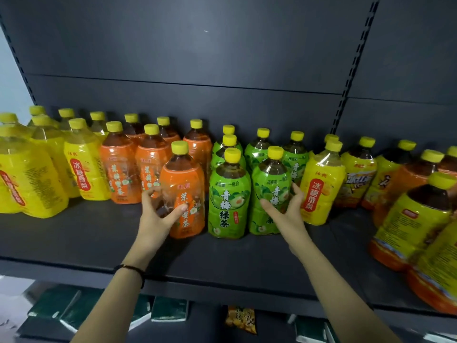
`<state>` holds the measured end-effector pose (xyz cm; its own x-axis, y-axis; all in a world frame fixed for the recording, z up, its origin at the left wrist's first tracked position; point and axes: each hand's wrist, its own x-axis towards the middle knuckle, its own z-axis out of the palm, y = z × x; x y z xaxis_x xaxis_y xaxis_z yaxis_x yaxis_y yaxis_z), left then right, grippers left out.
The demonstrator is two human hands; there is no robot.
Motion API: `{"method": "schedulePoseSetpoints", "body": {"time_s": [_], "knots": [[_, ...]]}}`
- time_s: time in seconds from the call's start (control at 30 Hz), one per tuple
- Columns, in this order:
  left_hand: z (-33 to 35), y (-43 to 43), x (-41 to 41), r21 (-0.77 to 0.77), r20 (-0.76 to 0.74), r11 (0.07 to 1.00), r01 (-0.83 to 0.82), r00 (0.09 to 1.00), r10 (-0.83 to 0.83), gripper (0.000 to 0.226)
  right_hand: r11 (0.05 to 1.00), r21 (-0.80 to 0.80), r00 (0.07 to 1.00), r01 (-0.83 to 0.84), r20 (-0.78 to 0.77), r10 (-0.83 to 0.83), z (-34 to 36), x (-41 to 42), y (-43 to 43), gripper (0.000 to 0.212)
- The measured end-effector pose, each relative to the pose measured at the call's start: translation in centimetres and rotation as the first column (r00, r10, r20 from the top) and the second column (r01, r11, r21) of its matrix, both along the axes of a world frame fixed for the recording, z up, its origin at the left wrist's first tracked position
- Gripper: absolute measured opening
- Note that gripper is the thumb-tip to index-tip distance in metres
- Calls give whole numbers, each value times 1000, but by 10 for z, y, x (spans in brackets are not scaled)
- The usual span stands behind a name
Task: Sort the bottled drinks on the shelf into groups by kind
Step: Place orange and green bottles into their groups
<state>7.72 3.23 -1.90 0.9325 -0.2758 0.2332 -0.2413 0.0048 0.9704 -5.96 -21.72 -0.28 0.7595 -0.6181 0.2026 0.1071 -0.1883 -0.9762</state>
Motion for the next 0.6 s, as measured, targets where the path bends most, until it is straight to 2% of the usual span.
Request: {"method": "schedulePoseSetpoints", "body": {"time_s": [0.1, 0.2, 0.47, 0.6], "knots": [[3, -15, 17, 63, 83, 994, -90, 993, 85, 71, 1000, 24, 999, 13, 40, -14, -5, -4, -3, 80], [4, -26, 31, 166, 208, 955, -244, 956, 208, 71, 998, 5, 997, 63, 46, -63, -6, 3, -1, 78], [6, -45, 48, 220, 269, 862, -458, 877, 397, 65, 990, -56, 991, 129, 40, -127, -6, 33, -4, 74], [6, -54, 49, 202, 287, 804, -560, 818, 498, 84, 979, -94, 983, 183, 29, -181, -5, 48, -8, 70]]}}
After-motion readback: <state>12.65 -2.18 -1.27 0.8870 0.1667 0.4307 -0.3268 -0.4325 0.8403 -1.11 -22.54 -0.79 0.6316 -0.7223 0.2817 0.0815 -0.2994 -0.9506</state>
